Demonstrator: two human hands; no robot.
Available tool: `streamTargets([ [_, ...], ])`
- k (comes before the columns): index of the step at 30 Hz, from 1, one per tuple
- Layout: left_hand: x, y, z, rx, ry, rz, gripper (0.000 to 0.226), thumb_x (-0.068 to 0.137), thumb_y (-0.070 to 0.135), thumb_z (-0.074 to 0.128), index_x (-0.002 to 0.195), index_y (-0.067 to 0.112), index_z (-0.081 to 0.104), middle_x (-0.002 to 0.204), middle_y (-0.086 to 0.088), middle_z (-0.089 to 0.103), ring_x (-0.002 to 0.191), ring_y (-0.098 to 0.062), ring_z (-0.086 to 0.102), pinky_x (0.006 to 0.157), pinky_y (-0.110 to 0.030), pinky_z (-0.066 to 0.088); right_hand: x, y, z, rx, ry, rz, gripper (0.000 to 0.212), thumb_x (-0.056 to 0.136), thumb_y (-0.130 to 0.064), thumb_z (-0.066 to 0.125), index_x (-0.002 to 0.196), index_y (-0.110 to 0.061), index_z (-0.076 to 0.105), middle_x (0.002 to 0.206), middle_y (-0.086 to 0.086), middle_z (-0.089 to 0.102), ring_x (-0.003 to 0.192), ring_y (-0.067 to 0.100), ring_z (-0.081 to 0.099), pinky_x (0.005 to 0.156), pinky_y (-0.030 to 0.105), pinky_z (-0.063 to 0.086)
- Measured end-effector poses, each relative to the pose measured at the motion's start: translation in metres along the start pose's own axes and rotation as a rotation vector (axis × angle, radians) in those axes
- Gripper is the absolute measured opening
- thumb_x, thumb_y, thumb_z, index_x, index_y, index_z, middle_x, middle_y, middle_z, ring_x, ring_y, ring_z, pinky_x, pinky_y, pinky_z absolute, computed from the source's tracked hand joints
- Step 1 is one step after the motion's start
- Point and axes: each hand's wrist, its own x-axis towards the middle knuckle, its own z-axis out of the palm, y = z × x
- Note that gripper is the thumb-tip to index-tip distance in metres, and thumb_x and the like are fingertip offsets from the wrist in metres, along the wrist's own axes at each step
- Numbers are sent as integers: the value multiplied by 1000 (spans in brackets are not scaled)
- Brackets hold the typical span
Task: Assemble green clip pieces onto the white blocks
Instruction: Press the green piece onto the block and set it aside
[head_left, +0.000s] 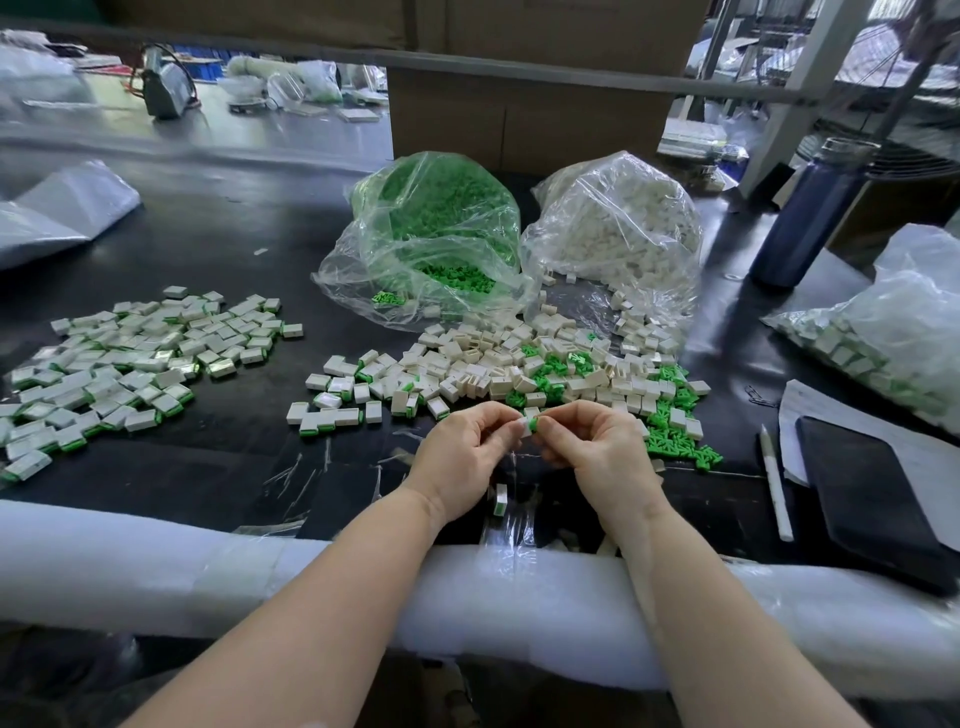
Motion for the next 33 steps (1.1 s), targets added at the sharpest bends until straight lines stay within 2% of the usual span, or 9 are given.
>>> streamTargets([
  [4,0,0,-1,37,-16,-22,10,92,24,57,90,24,67,79,8,67,80,-11,62,89,-40,49,1,2,3,-103,8,11,15,86,-5,64,74,-14,64,62,-1,65,51,0,57,52,12,47],
  [7,0,0,-1,80,-32,-36,14,92,24,57,91,17,69,80,1,68,82,-20,62,87,-43,49,1,3,4,-156,-6,11,18,87,-6,63,71,-15,64,58,-3,63,49,0,55,52,13,46],
  [9,0,0,-1,128,-48,-31,16,92,25,56,94,17,70,82,-1,68,86,-23,62,86,-44,48,0,3,4,-207,-17,8,20,86,-7,63,69,-17,64,58,-3,63,51,1,55,53,16,47],
  [14,0,-1,-1,183,-60,-21,15,93,26,55,94,21,69,77,8,62,83,-18,61,85,-41,49,0,4,4,-274,-33,14,20,85,-11,65,68,-20,64,63,3,66,55,6,58,60,27,51],
  [19,1,-1,2,99,8,-10,13,91,26,59,95,21,69,83,6,69,85,-15,64,86,-40,50,0,2,5,-134,10,-10,13,85,-6,65,73,-13,64,62,-5,65,55,0,62,54,12,47],
  [21,1,-1,3,80,20,7,9,89,26,60,94,29,68,82,5,69,84,-15,65,85,-39,50,0,2,4,-56,32,-3,11,83,-3,68,74,-11,65,65,0,67,57,2,64,52,12,47],
  [24,1,-1,3,59,45,17,17,87,25,63,85,42,62,80,3,68,81,-20,65,81,-42,52,0,2,3,-52,34,-20,13,80,-3,70,72,-13,66,63,-2,67,57,3,63,52,12,47],
  [29,0,1,3,43,48,7,11,85,22,64,82,32,65,74,1,65,76,-26,63,76,-41,53,-1,2,3,-46,-22,-47,14,79,-3,71,71,-14,68,64,-1,68,59,7,63,54,15,48],
  [33,-1,1,1,30,47,-2,7,84,18,64,84,25,65,73,1,63,79,-29,62,77,-40,52,-1,2,3,-21,-47,-59,15,81,0,68,73,-12,69,63,-4,68,59,4,63,53,13,47],
])
